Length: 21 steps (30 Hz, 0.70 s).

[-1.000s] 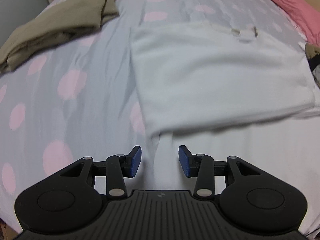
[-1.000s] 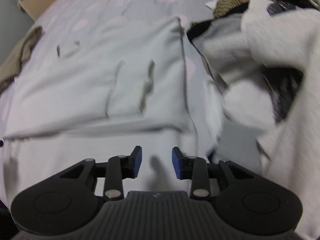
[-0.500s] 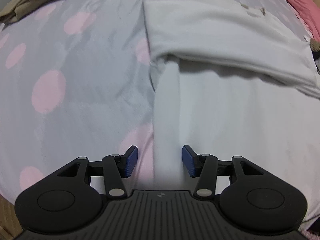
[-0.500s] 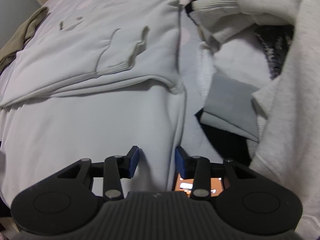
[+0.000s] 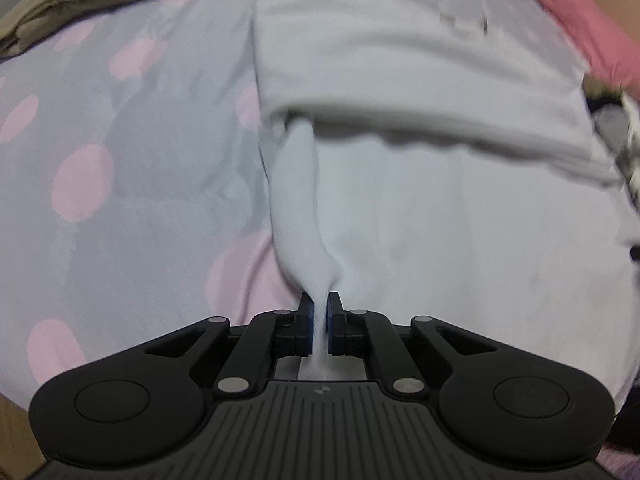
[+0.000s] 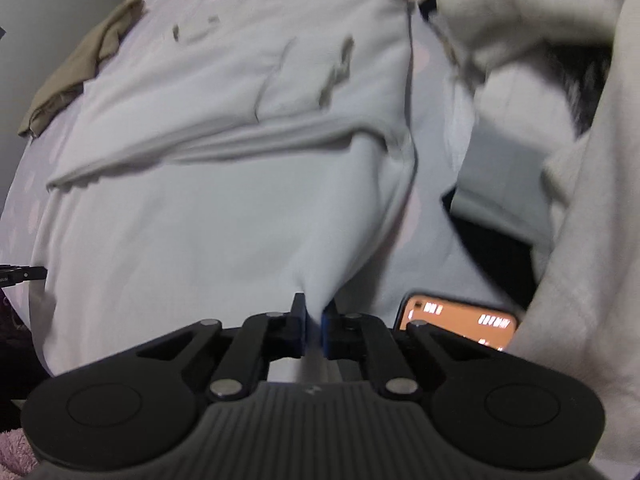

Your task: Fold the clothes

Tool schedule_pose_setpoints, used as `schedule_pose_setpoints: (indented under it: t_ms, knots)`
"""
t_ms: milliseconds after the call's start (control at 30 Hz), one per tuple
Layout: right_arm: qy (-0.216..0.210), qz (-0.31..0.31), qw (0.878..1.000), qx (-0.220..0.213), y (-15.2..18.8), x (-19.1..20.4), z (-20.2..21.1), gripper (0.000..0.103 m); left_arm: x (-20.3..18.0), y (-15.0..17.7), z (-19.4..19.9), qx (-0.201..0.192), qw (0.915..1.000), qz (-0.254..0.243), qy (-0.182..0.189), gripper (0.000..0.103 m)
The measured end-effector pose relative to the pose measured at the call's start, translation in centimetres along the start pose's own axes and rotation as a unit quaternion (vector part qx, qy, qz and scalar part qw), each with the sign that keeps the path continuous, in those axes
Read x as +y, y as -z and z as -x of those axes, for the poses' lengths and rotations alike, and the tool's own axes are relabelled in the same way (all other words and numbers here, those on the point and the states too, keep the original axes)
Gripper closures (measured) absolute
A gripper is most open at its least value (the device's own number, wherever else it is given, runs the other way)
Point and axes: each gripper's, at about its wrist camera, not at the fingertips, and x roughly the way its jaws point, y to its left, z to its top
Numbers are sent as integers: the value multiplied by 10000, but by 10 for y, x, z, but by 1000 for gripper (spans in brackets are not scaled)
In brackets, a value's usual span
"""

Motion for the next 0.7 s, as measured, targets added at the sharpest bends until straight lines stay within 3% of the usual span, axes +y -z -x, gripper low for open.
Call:
schedule_pose_setpoints:
  t_ms: [200,333,400,633,700]
  knots:
    - [-7,-91,9980,-619,-17,7,32,97,24,-18,34,-681,9950,601,408,99]
    - [52,-152,9942,-1065,-35,5,52,97,30,-36,53,-1345,9881,630,402,99]
    - [65,-232,9920,-1238,-46,2,57,97,29,-46,53,-1492,9862,614,383,99]
    - [323,-131,9926,-1167,-75,8,27,96,14,-62,17,-1437,9892,298,-60,98]
    - [371,-125,9934,-1075,-76,7,18,93,12,-62,13,-1404,9896,227,-208,90]
